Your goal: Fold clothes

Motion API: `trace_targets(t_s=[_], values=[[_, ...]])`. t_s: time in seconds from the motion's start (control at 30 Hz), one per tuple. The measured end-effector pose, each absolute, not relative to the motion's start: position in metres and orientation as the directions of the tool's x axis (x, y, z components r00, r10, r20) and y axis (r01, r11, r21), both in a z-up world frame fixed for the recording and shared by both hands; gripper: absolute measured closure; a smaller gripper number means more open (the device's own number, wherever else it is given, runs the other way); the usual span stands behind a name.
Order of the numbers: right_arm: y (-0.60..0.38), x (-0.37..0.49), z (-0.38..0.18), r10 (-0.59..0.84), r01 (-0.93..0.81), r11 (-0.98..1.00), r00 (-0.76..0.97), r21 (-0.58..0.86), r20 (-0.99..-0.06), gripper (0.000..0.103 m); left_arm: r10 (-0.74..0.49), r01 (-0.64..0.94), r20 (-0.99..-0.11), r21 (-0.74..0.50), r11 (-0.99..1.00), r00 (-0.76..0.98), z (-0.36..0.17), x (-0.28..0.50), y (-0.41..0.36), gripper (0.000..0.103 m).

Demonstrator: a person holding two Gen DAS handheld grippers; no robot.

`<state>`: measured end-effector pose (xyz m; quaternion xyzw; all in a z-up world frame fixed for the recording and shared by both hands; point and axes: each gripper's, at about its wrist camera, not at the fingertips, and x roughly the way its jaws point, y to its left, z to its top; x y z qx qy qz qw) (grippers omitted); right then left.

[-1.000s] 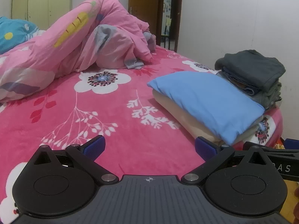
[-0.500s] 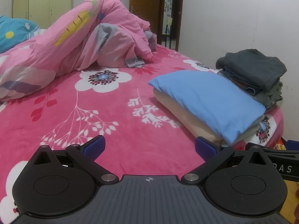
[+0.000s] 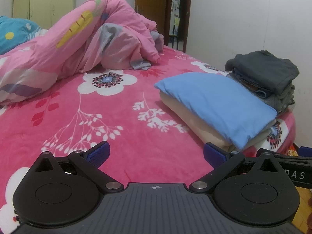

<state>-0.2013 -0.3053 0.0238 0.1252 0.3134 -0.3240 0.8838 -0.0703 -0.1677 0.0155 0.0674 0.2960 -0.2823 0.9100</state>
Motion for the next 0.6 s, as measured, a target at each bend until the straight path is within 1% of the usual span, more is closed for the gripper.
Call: trace_targets(t_s=[0.6], values=[[-0.3028,-0.1977,0.0222,-0.490,0.645,0.764,0.588,0.008,-0.643,0.000,-0.469,0.547,-0.588,-0.053,0.835,0.659,0.0141,-0.0659,-0.1638,0.000]])
